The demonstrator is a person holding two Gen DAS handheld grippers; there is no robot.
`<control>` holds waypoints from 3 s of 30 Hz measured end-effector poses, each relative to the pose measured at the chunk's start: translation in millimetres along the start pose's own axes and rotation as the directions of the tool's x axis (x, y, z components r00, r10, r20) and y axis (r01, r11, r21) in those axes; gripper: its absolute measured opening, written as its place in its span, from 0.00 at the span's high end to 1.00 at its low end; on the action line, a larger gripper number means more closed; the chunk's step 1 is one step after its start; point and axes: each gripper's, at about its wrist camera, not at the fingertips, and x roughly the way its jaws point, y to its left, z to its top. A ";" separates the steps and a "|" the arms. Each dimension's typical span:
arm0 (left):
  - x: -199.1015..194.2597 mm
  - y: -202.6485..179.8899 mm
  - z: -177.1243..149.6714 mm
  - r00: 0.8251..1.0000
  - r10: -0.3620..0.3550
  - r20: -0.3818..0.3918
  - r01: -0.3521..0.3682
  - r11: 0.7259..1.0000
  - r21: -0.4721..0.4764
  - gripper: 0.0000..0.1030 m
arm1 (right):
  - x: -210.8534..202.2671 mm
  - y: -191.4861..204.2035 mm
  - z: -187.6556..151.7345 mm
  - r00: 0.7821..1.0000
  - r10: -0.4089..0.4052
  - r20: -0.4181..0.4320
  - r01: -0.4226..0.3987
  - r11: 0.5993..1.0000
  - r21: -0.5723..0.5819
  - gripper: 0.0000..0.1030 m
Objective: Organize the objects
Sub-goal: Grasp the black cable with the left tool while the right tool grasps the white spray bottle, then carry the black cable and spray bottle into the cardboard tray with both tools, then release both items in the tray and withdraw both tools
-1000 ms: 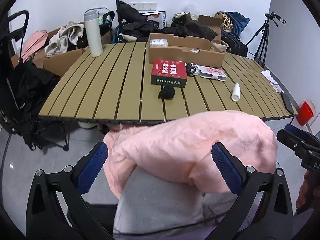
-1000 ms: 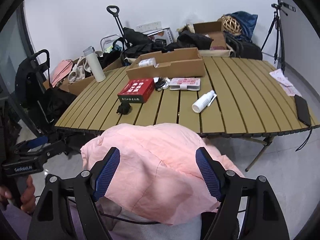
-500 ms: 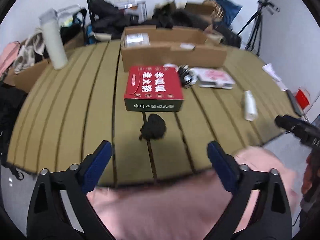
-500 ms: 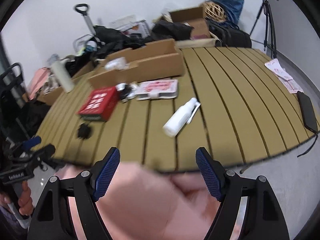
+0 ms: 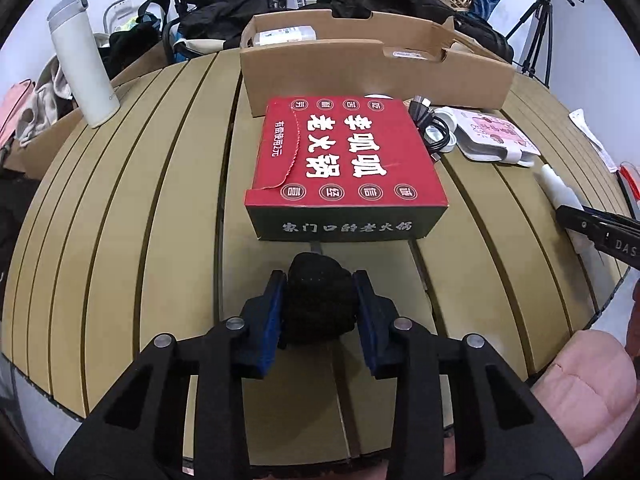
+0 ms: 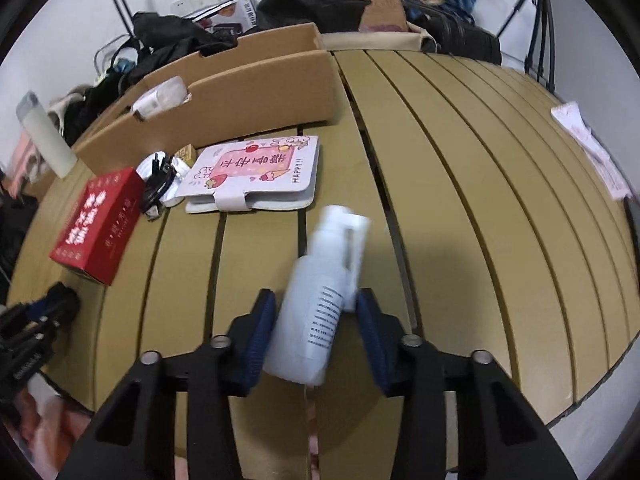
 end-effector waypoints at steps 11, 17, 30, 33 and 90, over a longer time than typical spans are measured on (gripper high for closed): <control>-129.2 1.2 -65.0 0.975 -0.217 0.053 0.222 0.964 -0.148 0.72 | -102.9 3.5 -50.0 0.991 0.058 0.117 -0.051 0.997 -0.061 0.63; -175.2 -6.3 -78.5 0.967 -0.220 0.128 0.235 0.965 -0.113 0.72 | -166.9 7.9 -99.1 0.978 0.123 0.171 -0.108 0.990 -0.095 0.63; -168.0 2.3 -25.8 0.963 -0.210 0.168 0.230 0.967 -0.112 0.72 | -163.3 15.6 -73.2 0.965 0.192 0.177 -0.172 0.977 -0.125 0.63; -149.3 10.5 24.6 0.959 -0.229 0.167 0.250 0.961 -0.117 0.72 | -155.4 21.4 -35.6 0.953 0.249 0.171 -0.228 0.965 -0.131 0.63; -316.9 27.3 31.4 0.947 -0.059 0.317 0.068 0.998 -0.018 0.00 | -277.1 38.7 18.3 0.938 0.235 0.255 -0.171 0.953 -0.248 0.19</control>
